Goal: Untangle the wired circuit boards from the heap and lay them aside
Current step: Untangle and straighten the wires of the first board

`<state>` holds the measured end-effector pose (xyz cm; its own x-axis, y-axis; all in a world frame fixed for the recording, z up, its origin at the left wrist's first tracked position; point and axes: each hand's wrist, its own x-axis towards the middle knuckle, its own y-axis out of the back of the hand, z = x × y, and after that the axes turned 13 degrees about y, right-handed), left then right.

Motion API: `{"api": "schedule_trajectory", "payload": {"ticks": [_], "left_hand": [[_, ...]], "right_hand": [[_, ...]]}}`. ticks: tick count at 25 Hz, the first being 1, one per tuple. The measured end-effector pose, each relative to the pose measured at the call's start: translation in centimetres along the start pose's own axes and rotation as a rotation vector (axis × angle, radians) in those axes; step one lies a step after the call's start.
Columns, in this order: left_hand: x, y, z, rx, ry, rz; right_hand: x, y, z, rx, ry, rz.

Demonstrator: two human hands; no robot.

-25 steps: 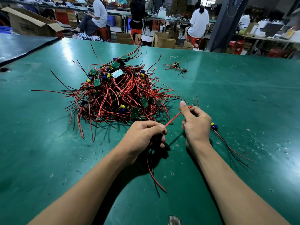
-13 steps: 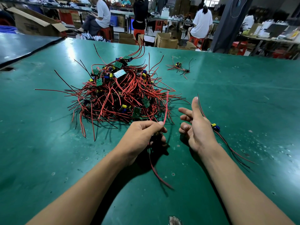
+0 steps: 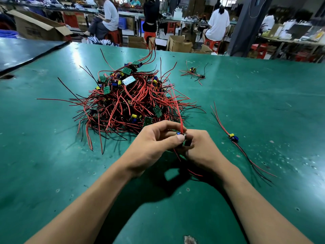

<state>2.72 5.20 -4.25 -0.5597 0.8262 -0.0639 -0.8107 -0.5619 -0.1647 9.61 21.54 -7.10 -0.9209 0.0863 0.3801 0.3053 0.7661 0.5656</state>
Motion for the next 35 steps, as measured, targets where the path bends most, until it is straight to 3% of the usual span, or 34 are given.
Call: {"api": "schedule_trajectory", "payload": {"ticks": [4,8,12,16,21,26,35], "left_hand": [[-0.3,-0.3,0.4,-0.017,0.000,0.007],[0.0,-0.1,0.6,-0.098,-0.076,0.226],[0.1,-0.1,0.8,-0.244,-0.015,0.324],[-0.1,-0.1,1.1,-0.322,0.008,0.234],[-0.1,-0.1,0.7,-0.341,0.044,0.153],[0.4,0.1,0.7,-0.346,0.179,0.111],[0.2,0.2,0.8,-0.475,0.243,0.038]], "right_hand": [[-0.1,-0.6,-1.4,0.201,-0.009,-0.054],[0.3,-0.8,-2.0,0.161,0.100,0.083],[0.6,-1.0,-2.6,0.360,0.011,0.190],[0.9,-0.3,-2.9,0.702,-0.013,0.169],[0.2,1.5,-2.6,1.066,-0.229,0.005],[-0.4,2.6,-2.4,1.101,-0.304,-0.111],[-0.1,3.2,-1.9,1.112,-0.279,-0.035]]}}
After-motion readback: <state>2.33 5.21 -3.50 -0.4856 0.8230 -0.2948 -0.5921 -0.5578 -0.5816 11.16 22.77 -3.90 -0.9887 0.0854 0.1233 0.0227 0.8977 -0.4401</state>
